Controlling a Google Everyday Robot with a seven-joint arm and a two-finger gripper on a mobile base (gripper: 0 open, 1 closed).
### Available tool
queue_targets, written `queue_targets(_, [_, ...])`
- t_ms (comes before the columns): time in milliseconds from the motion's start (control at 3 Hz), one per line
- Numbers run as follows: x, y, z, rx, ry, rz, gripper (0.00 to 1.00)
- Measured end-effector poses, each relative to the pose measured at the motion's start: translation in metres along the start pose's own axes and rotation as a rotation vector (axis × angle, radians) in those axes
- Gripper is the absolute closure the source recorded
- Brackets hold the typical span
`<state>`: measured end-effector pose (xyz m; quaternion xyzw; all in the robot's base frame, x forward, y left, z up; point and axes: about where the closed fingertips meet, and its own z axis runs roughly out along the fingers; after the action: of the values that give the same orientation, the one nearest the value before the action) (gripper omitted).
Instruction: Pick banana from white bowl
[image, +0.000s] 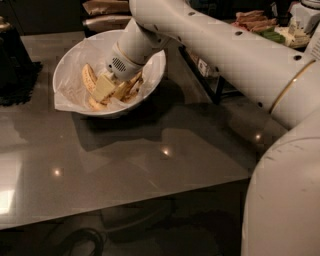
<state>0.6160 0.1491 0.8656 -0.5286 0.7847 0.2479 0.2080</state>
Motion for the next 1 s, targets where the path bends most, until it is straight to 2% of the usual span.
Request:
queue_targets(333, [0.008, 0.000, -0.007, 0.037, 0.006, 0.024, 0.89])
queue_targets(667, [0.012, 0.004, -0.024, 0.084, -0.012, 0.020, 1.00])
queue_targets(1000, [0.014, 0.015, -0.053, 0.129, -0.073, -0.015, 1.00])
